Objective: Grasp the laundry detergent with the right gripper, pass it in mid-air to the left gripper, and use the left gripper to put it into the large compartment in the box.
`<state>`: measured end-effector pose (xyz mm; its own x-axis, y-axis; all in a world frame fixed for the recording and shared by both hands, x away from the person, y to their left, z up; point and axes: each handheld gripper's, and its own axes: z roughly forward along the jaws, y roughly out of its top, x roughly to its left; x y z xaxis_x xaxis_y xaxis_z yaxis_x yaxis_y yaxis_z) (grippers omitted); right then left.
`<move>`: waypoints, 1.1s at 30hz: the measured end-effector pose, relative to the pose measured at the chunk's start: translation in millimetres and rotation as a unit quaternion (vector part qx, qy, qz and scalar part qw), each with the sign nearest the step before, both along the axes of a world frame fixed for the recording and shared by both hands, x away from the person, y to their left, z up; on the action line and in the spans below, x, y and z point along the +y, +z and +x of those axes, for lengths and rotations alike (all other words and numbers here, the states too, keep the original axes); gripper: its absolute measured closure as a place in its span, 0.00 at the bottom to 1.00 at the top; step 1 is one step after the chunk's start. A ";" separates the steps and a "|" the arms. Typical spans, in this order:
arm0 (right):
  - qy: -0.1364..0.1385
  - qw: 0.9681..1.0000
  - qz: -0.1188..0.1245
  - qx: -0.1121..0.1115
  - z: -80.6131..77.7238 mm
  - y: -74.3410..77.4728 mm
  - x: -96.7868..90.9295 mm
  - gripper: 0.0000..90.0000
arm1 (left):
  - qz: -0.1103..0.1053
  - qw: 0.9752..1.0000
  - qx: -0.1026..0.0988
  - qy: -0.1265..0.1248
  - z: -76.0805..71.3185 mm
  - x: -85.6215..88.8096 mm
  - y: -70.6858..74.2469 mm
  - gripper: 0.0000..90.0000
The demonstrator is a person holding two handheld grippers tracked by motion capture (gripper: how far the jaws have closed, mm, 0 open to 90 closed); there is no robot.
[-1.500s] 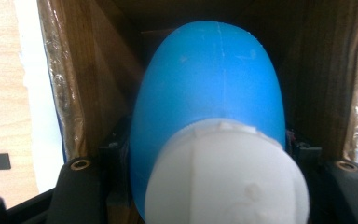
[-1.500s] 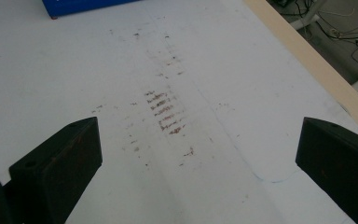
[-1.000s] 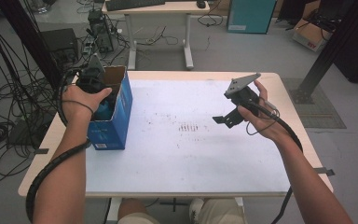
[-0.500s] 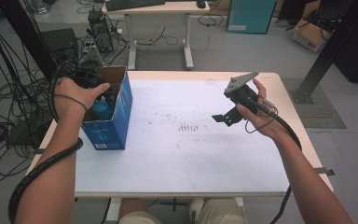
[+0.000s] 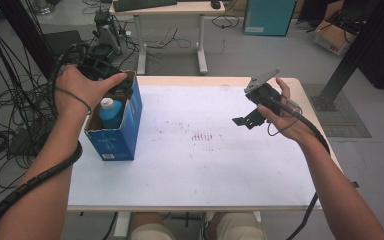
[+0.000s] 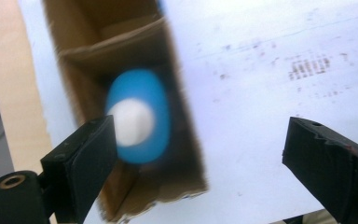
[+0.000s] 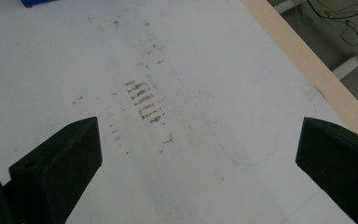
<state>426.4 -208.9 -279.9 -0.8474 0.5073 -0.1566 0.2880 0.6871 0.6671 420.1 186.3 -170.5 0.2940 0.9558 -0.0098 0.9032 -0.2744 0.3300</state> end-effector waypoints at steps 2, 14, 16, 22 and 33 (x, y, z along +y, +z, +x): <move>-0.007 1.000 -0.011 0.006 3.3 1.1 -3.2 0.00 | -0.001 1.000 -0.001 -0.014 -1.0 -11.5 -0.2 0.11; -0.034 0.998 -0.039 0.030 30.4 3.5 -20.0 0.00 | 0.002 0.995 0.013 -0.096 -4.3 -76.1 -26.3 0.11; -0.041 0.998 -0.041 0.037 35.0 2.0 -22.0 0.00 | -0.004 0.994 0.016 -0.108 -4.1 -85.2 -32.2 0.11; -0.049 0.996 -0.049 0.051 47.6 -2.5 -24.3 0.00 | -0.007 0.991 0.028 -0.127 -3.3 -100.0 -50.8 0.12; -0.054 0.994 -0.062 0.065 61.6 -6.0 -24.5 0.00 | -0.015 0.990 0.036 -0.136 -2.3 -102.4 -66.0 0.12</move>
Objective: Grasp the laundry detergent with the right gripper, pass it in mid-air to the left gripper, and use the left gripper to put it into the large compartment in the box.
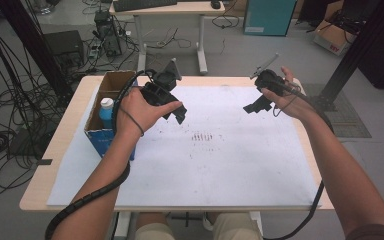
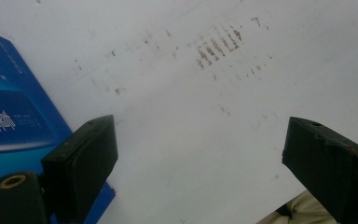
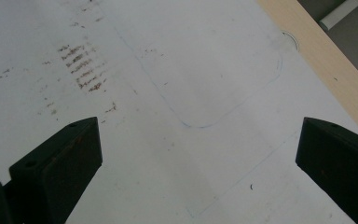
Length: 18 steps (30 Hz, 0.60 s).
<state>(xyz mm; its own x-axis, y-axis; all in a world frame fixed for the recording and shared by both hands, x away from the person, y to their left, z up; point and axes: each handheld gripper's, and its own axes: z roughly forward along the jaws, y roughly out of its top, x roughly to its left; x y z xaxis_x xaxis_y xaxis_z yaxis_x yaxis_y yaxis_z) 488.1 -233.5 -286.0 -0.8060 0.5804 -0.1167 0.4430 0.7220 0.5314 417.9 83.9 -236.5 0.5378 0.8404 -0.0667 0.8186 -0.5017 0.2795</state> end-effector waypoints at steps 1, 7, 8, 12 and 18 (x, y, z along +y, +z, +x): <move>0.000 1.000 0.001 0.000 0.6 0.0 0.3 0.00 | 0.000 1.000 -0.003 -0.001 0.5 0.2 0.1 0.12; -0.003 1.000 -0.001 0.002 1.7 0.4 -0.3 0.00 | -0.004 1.000 -0.002 -0.002 1.3 -0.6 -0.3 0.12; -0.004 1.000 -0.002 0.001 1.6 0.9 -0.5 0.00 | -0.005 1.000 -0.002 -0.002 1.3 -0.6 -0.5 0.12; -0.004 1.000 0.001 -0.001 1.4 2.0 -1.8 0.00 | -0.003 1.000 -0.001 -0.001 1.3 -0.8 -1.7 0.12; -0.002 1.000 -0.003 -0.002 0.1 4.4 -1.9 0.00 | -0.006 1.000 -0.002 -0.004 -0.4 -1.6 0.8 0.12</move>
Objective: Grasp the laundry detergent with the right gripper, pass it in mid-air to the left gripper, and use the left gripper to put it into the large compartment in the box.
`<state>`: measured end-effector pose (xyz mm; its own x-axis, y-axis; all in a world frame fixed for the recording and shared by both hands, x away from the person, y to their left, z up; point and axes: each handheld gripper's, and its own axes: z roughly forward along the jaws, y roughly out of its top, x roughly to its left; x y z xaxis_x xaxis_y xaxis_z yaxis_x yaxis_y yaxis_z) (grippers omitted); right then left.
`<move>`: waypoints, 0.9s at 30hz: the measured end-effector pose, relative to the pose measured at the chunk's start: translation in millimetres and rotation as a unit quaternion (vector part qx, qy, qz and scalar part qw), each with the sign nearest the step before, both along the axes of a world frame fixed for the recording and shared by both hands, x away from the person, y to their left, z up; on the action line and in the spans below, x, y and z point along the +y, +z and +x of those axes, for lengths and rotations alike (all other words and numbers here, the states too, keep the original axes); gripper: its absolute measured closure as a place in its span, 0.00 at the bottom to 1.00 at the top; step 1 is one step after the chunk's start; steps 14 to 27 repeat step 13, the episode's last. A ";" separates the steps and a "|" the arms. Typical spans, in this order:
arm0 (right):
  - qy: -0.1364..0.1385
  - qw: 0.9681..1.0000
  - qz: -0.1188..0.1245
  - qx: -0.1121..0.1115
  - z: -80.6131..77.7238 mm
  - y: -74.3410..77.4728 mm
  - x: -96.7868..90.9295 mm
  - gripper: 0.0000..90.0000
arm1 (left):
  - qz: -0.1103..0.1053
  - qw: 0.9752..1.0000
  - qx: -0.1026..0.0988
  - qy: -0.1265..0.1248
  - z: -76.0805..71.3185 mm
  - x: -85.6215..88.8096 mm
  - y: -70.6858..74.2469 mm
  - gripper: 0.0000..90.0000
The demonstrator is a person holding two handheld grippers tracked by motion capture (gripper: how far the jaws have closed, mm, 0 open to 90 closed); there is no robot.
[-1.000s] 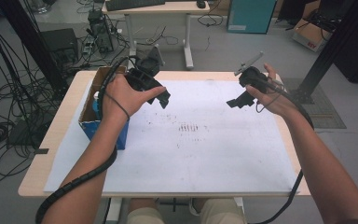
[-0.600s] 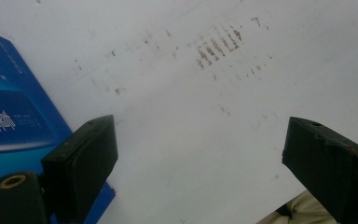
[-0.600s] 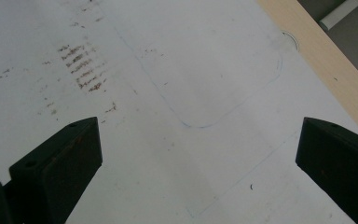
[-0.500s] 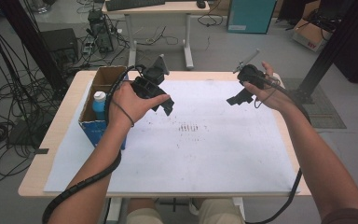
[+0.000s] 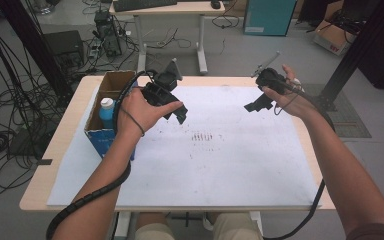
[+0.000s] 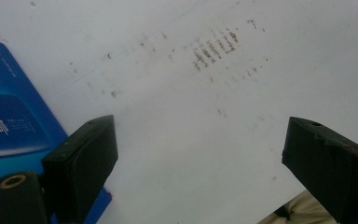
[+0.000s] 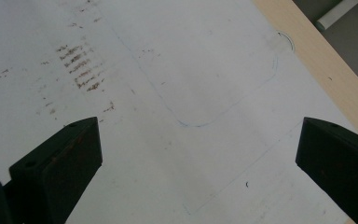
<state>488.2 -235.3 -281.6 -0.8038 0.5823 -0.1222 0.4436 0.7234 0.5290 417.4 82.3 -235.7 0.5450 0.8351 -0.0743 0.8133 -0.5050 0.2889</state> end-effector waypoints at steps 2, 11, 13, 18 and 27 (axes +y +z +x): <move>-0.002 1.000 0.000 0.001 -0.7 0.5 0.5 0.00 | -0.002 1.000 -0.002 0.001 -0.5 0.1 0.7 0.12; 0.000 1.000 0.000 0.002 -1.1 -0.1 1.3 0.00 | -0.007 1.000 0.001 0.000 -0.1 1.6 -1.1 0.12; -0.001 1.000 0.000 0.002 -0.7 -0.3 1.1 0.00 | -0.008 1.000 0.003 -0.001 0.0 1.5 -1.1 0.12; -0.001 1.000 0.000 0.002 -0.7 -0.3 1.1 0.00 | -0.008 1.000 0.003 -0.001 0.0 1.5 -1.1 0.12; -0.001 1.000 0.000 0.002 -0.7 -0.3 1.1 0.00 | -0.008 1.000 0.003 -0.001 0.0 1.5 -1.1 0.12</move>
